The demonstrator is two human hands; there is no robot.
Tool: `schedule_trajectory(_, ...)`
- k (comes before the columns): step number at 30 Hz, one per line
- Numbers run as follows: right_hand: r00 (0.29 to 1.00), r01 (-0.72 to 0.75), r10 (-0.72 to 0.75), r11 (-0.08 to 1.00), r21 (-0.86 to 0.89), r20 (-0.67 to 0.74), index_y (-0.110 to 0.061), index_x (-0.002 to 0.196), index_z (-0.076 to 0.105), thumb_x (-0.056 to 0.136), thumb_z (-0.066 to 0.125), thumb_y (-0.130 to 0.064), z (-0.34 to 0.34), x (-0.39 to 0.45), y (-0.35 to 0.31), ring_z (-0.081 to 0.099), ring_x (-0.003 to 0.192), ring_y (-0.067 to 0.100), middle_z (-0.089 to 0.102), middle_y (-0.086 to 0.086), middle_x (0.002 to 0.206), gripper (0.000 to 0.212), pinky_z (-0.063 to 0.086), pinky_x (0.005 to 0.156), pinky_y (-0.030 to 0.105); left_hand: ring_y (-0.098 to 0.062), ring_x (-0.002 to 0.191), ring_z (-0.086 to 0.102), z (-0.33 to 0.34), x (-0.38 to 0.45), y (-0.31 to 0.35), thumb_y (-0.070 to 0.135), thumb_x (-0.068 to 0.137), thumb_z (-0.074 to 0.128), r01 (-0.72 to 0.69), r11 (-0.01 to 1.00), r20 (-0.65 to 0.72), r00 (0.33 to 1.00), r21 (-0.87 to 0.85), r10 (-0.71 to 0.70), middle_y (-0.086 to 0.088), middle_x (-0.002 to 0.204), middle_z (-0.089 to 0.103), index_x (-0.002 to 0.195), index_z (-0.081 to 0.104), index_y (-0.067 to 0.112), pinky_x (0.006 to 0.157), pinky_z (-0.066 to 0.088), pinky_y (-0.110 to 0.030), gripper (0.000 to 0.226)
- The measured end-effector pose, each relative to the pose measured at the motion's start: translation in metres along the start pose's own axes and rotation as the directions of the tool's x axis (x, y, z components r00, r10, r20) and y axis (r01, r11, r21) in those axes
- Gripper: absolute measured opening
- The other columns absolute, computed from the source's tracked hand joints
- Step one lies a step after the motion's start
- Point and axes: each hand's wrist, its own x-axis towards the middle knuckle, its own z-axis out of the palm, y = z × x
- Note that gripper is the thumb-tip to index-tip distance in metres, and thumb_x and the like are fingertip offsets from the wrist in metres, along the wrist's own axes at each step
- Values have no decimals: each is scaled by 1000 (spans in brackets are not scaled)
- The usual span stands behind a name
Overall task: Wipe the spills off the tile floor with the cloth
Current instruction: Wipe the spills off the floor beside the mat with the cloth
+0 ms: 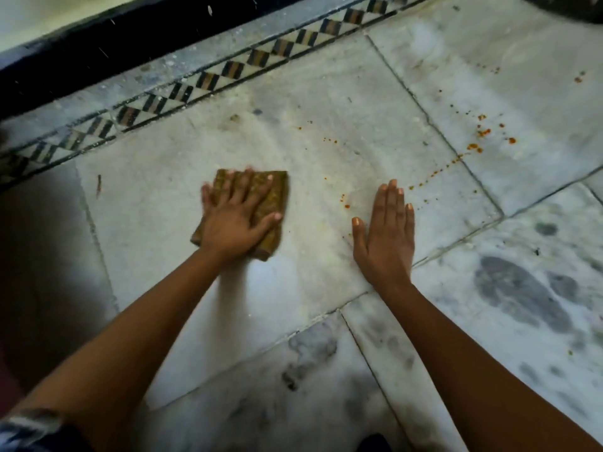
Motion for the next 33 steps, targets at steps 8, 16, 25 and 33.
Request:
schedule_trajectory(8,996,-73,76,994,-76,41,-1,147,6,93,12,-45,-23,-19,35,3,145,25,6,16,156,70,-5,115,32,-34,144,-9,-15,24,45,55,95,26,332,928,105,942,-170,-318,-4,159,-8,147,6,40,111,0,-62,58)
schedule_trajectory(16,982,-120,133,988,-101,136,-1,147,-3,98,19,-42,-23,-29,38,-4,145,24,-5,16,156,67,-7,115,33,-28,145,-1,-14,-23,24,51,95,33,27,999,200,979,32,-33,-1,159,-5,146,3,44,110,15,-56,59)
schedule_trajectory(25,947,-319,321,941,-113,4,2,146,1,92,18,-48,3,-10,47,0,145,28,0,20,156,75,-6,115,34,-26,145,-3,21,-15,45,62,86,17,135,987,-57,988,-88,-141,-3,159,0,148,8,38,112,-10,-49,67)
schedule_trajectory(33,954,-286,293,952,-110,57,0,147,3,88,11,-56,-8,-7,49,1,145,28,1,19,156,82,-4,116,34,-29,145,-7,-15,77,41,59,92,31,234,959,8,972,-162,-236,-7,159,-5,150,5,30,112,-9,-55,70)
